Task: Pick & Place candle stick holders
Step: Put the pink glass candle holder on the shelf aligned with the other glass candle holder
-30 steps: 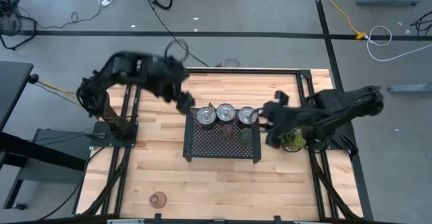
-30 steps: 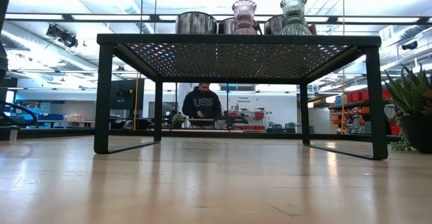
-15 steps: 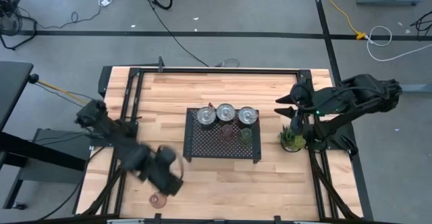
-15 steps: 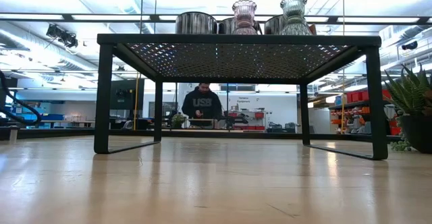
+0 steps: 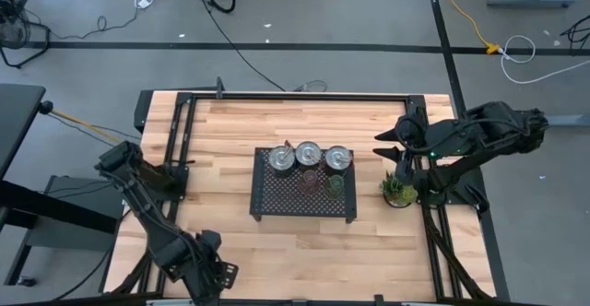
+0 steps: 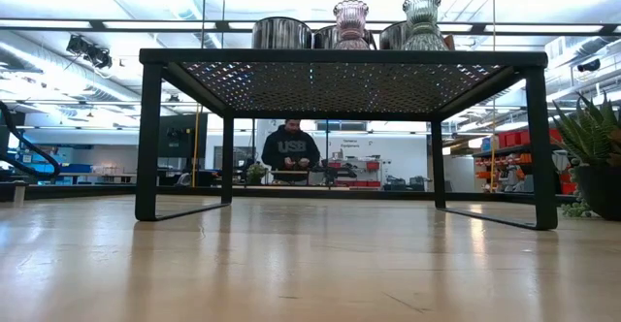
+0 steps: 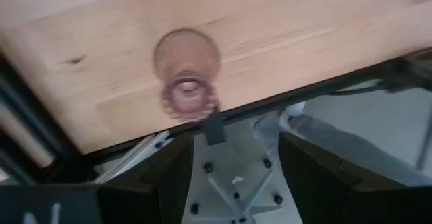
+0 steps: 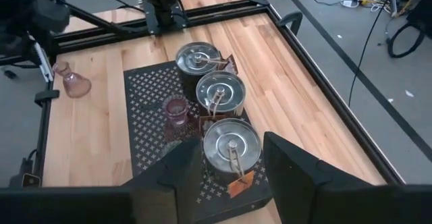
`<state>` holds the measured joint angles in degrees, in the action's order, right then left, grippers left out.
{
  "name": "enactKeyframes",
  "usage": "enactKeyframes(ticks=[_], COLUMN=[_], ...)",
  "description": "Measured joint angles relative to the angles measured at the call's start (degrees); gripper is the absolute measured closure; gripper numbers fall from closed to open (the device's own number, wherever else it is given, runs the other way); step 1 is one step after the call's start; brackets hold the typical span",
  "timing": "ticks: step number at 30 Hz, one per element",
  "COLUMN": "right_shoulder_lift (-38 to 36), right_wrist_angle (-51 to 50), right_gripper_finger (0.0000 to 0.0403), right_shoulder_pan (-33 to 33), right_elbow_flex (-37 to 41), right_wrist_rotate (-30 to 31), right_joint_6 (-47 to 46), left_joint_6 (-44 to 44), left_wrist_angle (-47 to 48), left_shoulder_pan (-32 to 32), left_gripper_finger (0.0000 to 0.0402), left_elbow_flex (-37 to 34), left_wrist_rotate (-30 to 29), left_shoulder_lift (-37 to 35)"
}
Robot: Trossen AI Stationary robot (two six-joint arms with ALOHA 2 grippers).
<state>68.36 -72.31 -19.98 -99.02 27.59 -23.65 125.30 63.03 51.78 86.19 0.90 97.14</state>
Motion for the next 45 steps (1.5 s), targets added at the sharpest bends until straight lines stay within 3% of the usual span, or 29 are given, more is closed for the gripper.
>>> enactKeyframes(ticks=[3,17,25,28,38,45], right_shoulder_lift=[0.0,0.0,0.0,0.0,0.02,0.02], right_wrist_angle=[-0.18,-0.55,-0.52,-0.52,-0.55,-0.59], right_gripper_finger=[0.0245,0.0245,0.0245,0.0245,0.0245,0.0245], right_shoulder_pan=[-0.01,-0.01,-0.01,0.01,0.01,0.01], right_elbow_flex=[0.0,0.0,0.0,0.0,0.0,0.02], right_wrist_rotate=[-0.07,-0.06,0.0,0.27,2.17,2.95], right_joint_6=[-0.96,-1.38,-1.8,-1.8,-0.92,-0.31], left_joint_6=[-0.1,-0.05,-1.67,-3.03,-4.71,-6.4], left_wrist_angle=[-0.27,-12.1,-12.98,-12.93,-14.02,-7.92], left_shoulder_pan=[-0.23,-0.56,-1.09,-1.88,-2.95,-4.45], left_gripper_finger=[0.0181,0.0181,0.0181,0.0181,0.0181,0.0181], left_elbow_flex=[-2.24,-12.48,-12.79,-12.79,-12.3,-7.47], left_wrist_rotate=[3.48,7.63,4.33,6.87,6.79,5.1], left_shoulder_lift=[0.0,-0.07,-0.02,-0.02,-0.02,-0.02])
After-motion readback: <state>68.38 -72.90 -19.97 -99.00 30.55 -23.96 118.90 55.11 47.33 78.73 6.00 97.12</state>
